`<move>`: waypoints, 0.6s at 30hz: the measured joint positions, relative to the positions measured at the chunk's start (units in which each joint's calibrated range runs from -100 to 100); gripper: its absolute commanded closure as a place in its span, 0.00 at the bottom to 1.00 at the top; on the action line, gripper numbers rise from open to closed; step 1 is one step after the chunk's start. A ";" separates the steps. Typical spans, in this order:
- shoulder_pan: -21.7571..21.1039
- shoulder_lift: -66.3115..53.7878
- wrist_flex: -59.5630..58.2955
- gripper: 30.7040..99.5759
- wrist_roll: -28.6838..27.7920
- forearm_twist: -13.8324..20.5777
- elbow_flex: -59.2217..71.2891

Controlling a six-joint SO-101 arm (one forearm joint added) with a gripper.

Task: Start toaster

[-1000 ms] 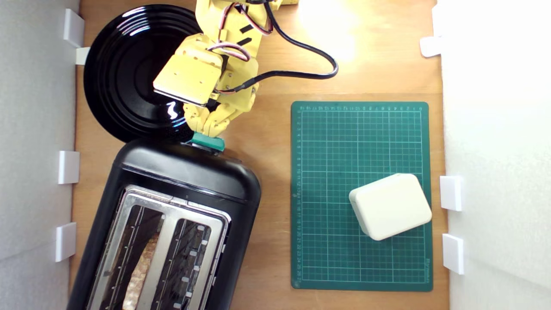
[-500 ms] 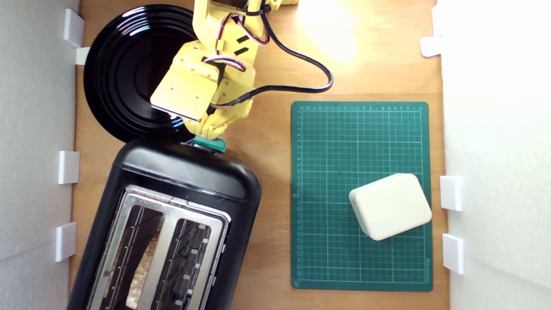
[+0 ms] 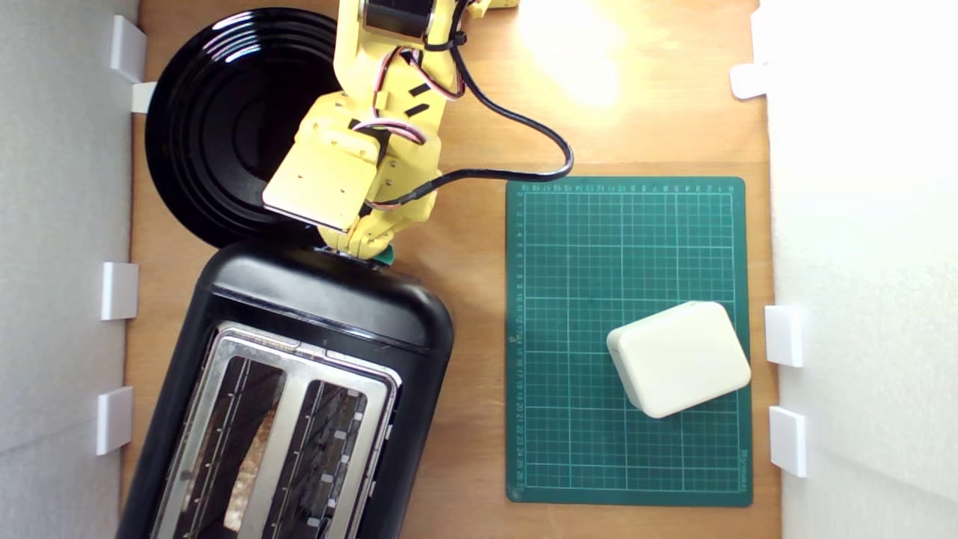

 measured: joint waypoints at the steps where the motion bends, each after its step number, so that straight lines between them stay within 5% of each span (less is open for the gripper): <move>1: -0.09 -0.17 -0.34 0.99 0.00 0.19 1.11; 18: -0.72 -2.92 -11.06 0.99 0.05 1.93 19.65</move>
